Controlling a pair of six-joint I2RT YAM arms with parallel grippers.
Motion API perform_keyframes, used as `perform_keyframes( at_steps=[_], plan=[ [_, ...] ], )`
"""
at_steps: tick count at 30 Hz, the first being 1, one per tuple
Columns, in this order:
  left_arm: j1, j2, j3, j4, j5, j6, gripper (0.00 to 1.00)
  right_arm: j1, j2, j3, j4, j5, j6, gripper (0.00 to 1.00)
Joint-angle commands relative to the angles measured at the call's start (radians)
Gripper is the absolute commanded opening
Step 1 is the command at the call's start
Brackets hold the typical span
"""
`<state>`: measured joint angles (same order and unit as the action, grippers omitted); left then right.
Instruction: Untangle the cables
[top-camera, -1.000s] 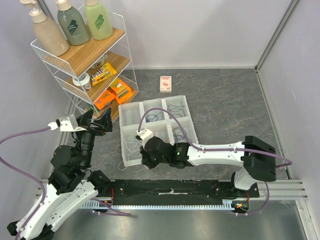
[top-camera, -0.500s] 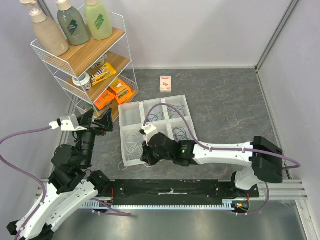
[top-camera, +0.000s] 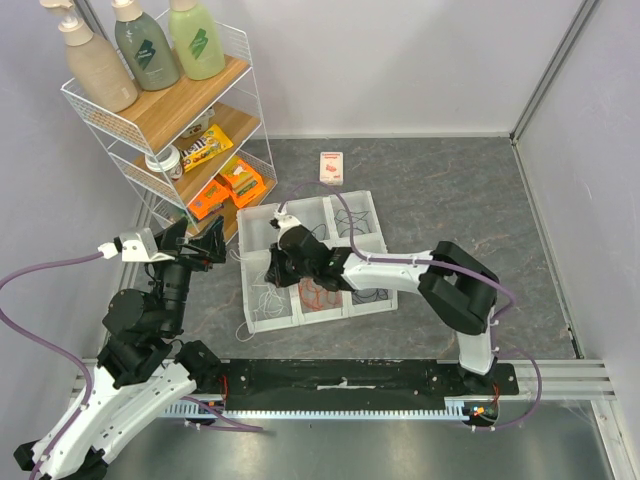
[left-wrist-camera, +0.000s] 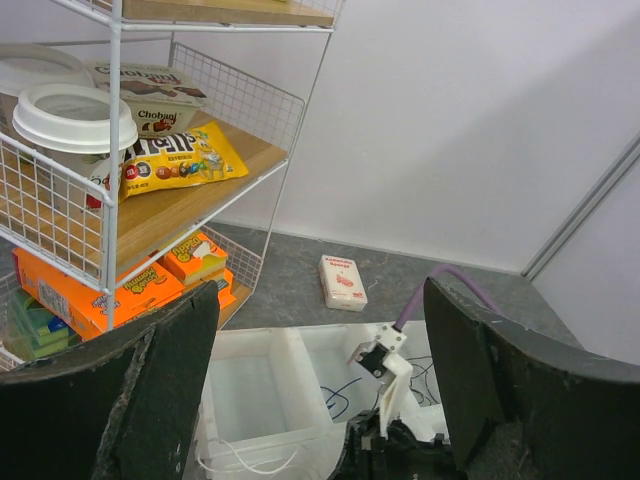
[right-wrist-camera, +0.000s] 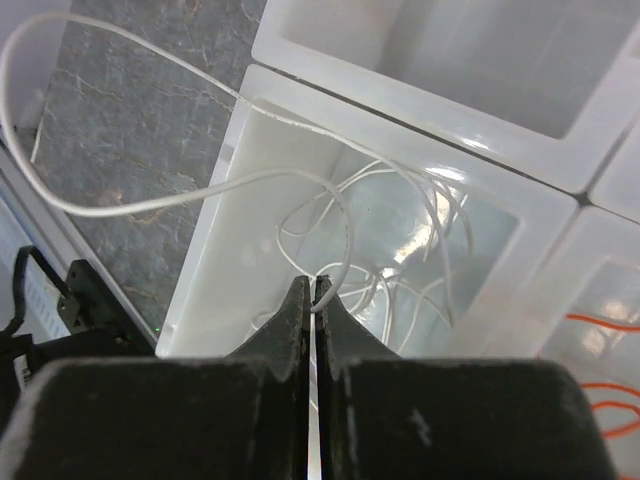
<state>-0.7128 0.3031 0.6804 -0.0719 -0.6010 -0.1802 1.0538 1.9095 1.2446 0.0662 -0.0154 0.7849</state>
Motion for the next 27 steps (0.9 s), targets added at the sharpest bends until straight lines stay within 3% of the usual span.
perform_keyframes(
  at_steps=[1, 3, 11, 15, 20, 24, 27],
  plan=[
    [0.006, 0.005, 0.011, 0.037, -0.019, 0.028, 0.89, 0.018, 0.051, 0.087, -0.006, 0.009, -0.07, 0.0],
    [0.006, 0.007, 0.011, 0.037, -0.019, 0.028, 0.89, 0.038, 0.045, 0.098, -0.046, 0.058, -0.125, 0.03],
    [0.006, 0.007, 0.011, 0.037, -0.014, 0.027, 0.89, 0.077, -0.093, 0.093, -0.239, 0.111, -0.24, 0.51],
    [0.007, 0.004, 0.013, 0.037, -0.022, 0.035, 0.89, 0.141, -0.176, 0.049, -0.258, 0.153, -0.302, 0.66],
    [0.012, -0.012, 0.011, 0.043, -0.043, 0.045, 0.89, 0.254, -0.136, 0.029, -0.203, 0.212, -0.349, 0.75],
    [0.012, -0.018, 0.007, 0.049, -0.057, 0.056, 0.89, 0.409, -0.063, 0.058, -0.155, 0.402, -0.404, 0.77],
    [0.013, -0.019, 0.008, 0.05, -0.062, 0.061, 0.89, 0.43, -0.001, 0.125, -0.202, 0.466, -0.276, 0.74]
  ],
)
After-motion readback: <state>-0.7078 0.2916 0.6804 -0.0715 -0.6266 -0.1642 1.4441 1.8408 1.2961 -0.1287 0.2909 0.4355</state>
